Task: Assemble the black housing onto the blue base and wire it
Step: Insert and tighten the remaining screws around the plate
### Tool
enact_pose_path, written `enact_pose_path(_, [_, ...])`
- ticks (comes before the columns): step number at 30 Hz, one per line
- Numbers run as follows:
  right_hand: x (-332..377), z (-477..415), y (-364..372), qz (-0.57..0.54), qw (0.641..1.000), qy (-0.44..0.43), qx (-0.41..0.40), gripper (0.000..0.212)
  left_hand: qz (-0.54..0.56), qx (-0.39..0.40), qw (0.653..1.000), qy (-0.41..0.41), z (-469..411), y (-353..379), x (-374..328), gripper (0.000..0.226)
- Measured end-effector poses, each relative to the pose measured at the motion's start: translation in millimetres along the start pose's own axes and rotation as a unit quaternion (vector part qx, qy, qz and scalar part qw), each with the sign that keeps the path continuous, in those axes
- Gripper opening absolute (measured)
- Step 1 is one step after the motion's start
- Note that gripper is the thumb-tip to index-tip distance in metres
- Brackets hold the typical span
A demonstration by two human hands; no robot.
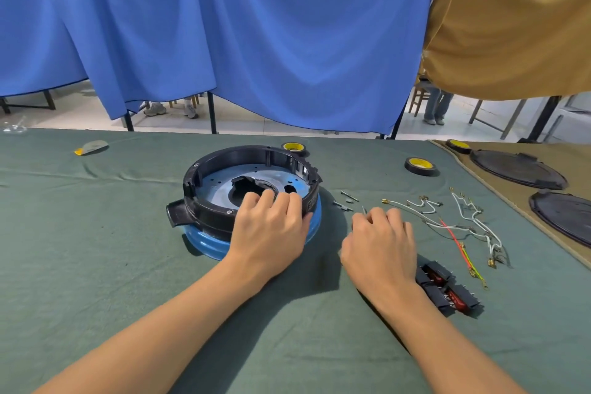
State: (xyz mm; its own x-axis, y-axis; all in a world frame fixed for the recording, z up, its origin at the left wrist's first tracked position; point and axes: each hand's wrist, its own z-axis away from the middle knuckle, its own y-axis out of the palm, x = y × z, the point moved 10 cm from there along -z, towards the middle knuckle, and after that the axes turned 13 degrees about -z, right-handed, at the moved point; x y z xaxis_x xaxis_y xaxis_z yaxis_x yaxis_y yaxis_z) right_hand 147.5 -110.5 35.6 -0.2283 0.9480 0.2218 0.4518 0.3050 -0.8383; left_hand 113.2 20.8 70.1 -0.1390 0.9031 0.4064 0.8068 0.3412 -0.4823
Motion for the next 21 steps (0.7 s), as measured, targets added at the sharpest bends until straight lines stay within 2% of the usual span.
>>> enact_pose_path(6, [9, 2, -1, -0.057, 0.998, -0.028, 0.016, 0.009, 0.039, -0.053, 0.997, 0.04, 15, 2, 25, 0.033])
enact_pose_path(10, [19, -5, 7, -0.3, 0.952, 0.015, 0.054, 0.013, 0.042, -0.029, 0.999, 0.003, 11, 2, 23, 0.033])
enact_pose_path(12, [15, -14, 12, -0.343, 0.936, 0.053, 0.051, 0.018, 0.043, -0.015, 0.998, -0.037, -1, -1, 15, 0.03])
enact_pose_path(15, [1, -31, 20, -0.361, 0.923, 0.127, 0.033, 0.026, 0.029, 0.022, 0.994, -0.099, -19, 1, 6, 0.029])
enact_pose_path(17, [-4, -41, 25, -0.335, 0.931, 0.143, 0.016, 0.026, 0.0, 0.056, 0.991, -0.12, -24, 8, 2, 0.033])
enact_pose_path(19, [-4, -46, 31, -0.312, 0.94, 0.137, 0.008, 0.028, -0.037, 0.068, 0.991, -0.113, -22, 16, 0, 0.036])
enact_pose_path(21, [-7, -47, 35, -0.295, 0.947, 0.13, 0.0, 0.03, -0.053, 0.036, 0.994, -0.085, -17, 16, -2, 0.035])
